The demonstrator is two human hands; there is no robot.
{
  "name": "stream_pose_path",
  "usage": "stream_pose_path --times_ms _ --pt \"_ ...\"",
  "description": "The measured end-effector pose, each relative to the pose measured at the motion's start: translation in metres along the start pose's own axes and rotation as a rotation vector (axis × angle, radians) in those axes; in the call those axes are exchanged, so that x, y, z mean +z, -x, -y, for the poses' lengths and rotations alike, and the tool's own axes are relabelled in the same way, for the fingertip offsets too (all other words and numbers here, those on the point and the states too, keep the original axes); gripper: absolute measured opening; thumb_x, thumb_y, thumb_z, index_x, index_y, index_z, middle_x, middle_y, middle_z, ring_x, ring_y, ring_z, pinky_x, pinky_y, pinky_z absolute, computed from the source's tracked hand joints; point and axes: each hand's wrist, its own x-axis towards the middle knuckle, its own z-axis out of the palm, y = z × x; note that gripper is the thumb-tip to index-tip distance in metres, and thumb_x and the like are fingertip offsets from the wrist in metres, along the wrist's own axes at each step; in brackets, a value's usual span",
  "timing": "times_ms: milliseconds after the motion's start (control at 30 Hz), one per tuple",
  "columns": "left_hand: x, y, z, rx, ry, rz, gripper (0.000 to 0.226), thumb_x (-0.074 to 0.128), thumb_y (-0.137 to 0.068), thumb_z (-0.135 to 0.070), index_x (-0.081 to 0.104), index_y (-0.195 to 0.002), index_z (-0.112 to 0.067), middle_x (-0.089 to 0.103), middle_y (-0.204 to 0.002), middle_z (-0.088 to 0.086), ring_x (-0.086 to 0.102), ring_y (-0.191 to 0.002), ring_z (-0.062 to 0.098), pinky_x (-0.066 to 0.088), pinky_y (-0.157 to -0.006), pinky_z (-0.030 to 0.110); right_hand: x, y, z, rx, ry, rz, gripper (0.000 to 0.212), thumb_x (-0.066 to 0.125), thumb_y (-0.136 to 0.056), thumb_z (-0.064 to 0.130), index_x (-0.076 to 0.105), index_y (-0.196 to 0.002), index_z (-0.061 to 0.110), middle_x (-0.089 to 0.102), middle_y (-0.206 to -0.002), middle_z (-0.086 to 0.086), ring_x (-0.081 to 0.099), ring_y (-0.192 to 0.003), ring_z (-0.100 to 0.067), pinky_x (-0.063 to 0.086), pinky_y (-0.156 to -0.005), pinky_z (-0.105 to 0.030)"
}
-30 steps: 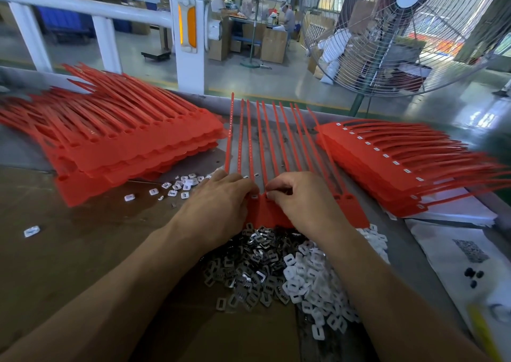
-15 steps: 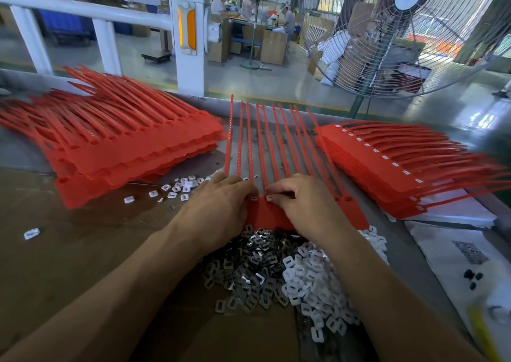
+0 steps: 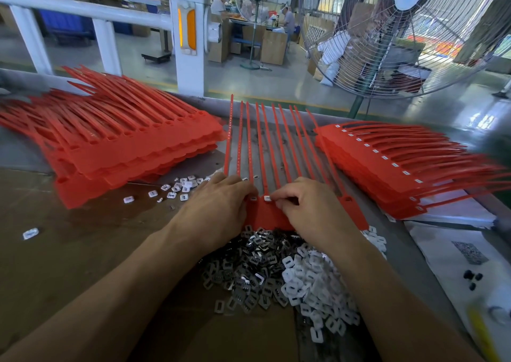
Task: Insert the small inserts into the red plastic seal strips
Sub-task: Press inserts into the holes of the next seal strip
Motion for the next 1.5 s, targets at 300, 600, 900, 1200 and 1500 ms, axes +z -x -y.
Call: stream_pose_path --times_ms 300,600,900,1200,1500 --pt "0.0 0.001 0.0 0.002 -0.008 0.0 0.032 0.044 -0.101 -0.026 0.058 -0.129 -0.031 0.059 -0.124 -0.01 0.045 -0.119 0.017 0.039 -0.103 0.035 0.0 0.004 0.006 -0.072 0.078 0.035 0.026 0.059 -0.105 0.021 0.076 -0.123 0.029 0.062 -0.105 0.003 0.061 -0.098 -0.013 0.05 -0.087 -0.029" --pt "0.0 0.001 -0.001 -0.008 -0.012 0.017 0.033 0.041 -0.101 -0.029 0.057 -0.129 -0.031 0.059 -0.124 -0.01 0.044 -0.118 0.017 0.039 -0.104 0.038 0.0 0.003 0.011 -0.074 0.207 0.069 0.031 0.054 -0.104 0.023 0.074 -0.125 0.035 0.057 -0.106 0.004 0.058 -0.103 -0.017 0.054 -0.088 -0.04" --pt "0.001 0.001 -0.001 -0.005 -0.007 0.022 0.035 0.041 -0.099 -0.029 0.058 -0.129 -0.031 0.06 -0.125 -0.009 0.045 -0.118 0.017 0.04 -0.103 0.039 0.004 0.008 0.016 -0.125 0.366 0.073 0.034 0.049 -0.103 0.025 0.072 -0.126 0.035 0.05 -0.099 0.006 0.055 -0.096 -0.016 0.042 -0.071 -0.031" --pt "0.002 0.0 0.007 0.029 -0.001 -0.001 0.031 0.046 -0.099 -0.026 0.061 -0.125 -0.03 0.062 -0.121 -0.008 0.048 -0.116 0.017 0.041 -0.104 0.039 -0.025 0.014 -0.009 -0.057 -0.027 0.057 0.015 0.069 -0.097 0.031 0.078 -0.108 0.036 0.07 -0.101 0.027 0.062 -0.094 0.011 0.041 -0.077 -0.011" --pt "0.0 -0.001 0.009 0.001 0.001 -0.01 0.031 0.048 -0.098 -0.024 0.063 -0.124 -0.029 0.063 -0.122 -0.009 0.049 -0.115 0.019 0.041 -0.102 0.043 -0.053 0.028 0.006 -0.099 -0.149 0.56 0.019 0.086 -0.079 0.048 0.077 -0.086 0.033 0.073 -0.082 0.003 0.064 -0.067 -0.008 0.052 -0.061 -0.023"
